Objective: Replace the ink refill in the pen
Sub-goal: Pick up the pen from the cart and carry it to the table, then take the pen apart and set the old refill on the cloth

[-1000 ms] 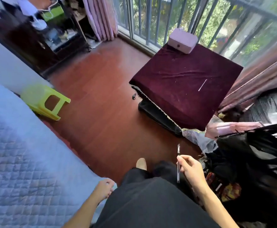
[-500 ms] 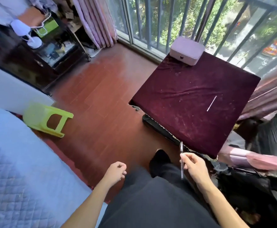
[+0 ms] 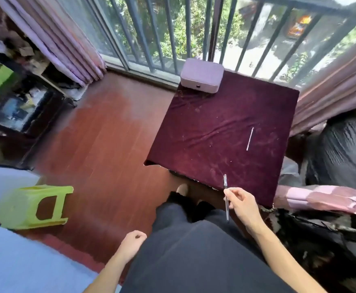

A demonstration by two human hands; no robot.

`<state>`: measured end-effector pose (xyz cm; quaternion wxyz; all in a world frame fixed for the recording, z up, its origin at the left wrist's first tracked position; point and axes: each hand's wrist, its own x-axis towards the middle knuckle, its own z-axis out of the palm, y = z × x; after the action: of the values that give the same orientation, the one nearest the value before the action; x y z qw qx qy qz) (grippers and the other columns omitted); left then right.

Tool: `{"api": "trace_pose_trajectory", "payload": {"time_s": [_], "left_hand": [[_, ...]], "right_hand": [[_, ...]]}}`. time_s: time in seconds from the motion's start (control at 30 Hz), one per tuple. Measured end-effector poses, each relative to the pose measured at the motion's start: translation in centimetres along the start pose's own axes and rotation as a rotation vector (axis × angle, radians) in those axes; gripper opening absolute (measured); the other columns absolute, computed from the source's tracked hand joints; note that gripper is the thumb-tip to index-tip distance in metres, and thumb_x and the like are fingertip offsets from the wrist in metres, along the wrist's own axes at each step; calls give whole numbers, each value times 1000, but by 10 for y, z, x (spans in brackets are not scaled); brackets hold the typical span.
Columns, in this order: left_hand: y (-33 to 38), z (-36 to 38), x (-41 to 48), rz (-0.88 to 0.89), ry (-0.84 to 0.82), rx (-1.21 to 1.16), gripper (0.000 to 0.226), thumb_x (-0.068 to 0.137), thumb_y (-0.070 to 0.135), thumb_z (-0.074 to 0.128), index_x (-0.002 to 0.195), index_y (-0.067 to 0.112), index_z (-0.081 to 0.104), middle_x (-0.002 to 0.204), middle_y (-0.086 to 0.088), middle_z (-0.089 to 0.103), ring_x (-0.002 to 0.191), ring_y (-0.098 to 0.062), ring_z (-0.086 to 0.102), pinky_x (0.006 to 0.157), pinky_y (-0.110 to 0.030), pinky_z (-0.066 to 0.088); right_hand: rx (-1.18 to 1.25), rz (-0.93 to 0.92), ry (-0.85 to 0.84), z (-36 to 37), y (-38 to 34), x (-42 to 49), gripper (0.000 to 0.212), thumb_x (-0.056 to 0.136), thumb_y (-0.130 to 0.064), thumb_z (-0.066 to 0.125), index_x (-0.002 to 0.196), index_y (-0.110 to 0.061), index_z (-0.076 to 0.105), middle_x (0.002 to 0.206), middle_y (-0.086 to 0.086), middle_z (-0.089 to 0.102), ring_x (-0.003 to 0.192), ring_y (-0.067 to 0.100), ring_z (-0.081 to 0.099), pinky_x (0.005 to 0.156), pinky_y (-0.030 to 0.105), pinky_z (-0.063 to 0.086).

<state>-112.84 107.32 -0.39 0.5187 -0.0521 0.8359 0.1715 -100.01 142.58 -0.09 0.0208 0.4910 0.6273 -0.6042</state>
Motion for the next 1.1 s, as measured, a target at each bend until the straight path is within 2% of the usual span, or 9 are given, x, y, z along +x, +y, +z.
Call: {"api": "trace_pose_trajectory", "payload": {"time_s": [0.1,0.27,0.4,0.57,0.67,0.77,0.87,0.97,1.1], "left_hand": [[36,-35,34,59,-10,48,30,95,8,57,69,19,63,66,10,60,62,-8,51,61,-23,40],[119,-72,85,156,-52,32,17,100,4,53,86,8,63,81,-14,65,67,-22,57,54,-22,43],[186,-72,91,306,-106,4,14,101,9,54,92,11,64,86,-10,67,63,-10,60,44,-7,42],[247,-41,76,417,-246,-47,13,101,21,57,93,20,68,84,-1,71,61,-6,60,52,-9,46],[268,-16,66,438,-331,-92,14,101,29,57,96,26,69,85,4,71,64,-4,61,58,-14,48],[278,6,65,474,-327,-173,14,100,34,57,101,31,70,92,7,75,70,1,65,64,-16,49],[282,22,80,449,-296,-250,14,102,34,54,105,35,67,94,9,75,78,-2,69,63,-15,51],[283,33,108,392,-272,-301,14,102,35,55,109,29,65,99,4,74,82,-5,71,65,-17,52],[283,42,155,374,-228,-345,8,99,34,60,104,30,66,92,5,77,77,-1,70,66,-17,53]], "right_hand": [[65,24,85,10,-7,2,12,102,-20,72,91,-20,78,69,-11,75,52,-3,57,62,13,52],[129,25,190,28,-21,7,12,102,-22,72,91,-22,77,73,-14,78,52,-4,59,59,7,50],[182,37,231,41,-34,8,9,101,-25,74,93,-24,77,78,-15,79,56,-6,62,60,11,52],[241,64,223,51,-50,19,9,102,-21,73,94,-22,75,74,-10,77,57,-3,60,59,12,51],[250,87,199,54,-59,29,10,102,-17,71,97,-26,73,85,-2,78,71,4,68,63,16,54],[240,85,174,57,-59,43,16,100,-11,72,100,-27,72,94,1,79,79,5,72,65,17,57],[230,83,165,60,-49,65,13,99,-11,74,102,-23,74,94,4,79,75,-1,70,65,17,56],[213,92,152,66,-35,92,14,98,-16,76,102,-29,72,85,-3,78,72,0,72,65,16,57],[171,78,155,80,-12,134,19,95,-20,79,100,-37,70,92,-18,76,72,7,72,65,17,57]]}}
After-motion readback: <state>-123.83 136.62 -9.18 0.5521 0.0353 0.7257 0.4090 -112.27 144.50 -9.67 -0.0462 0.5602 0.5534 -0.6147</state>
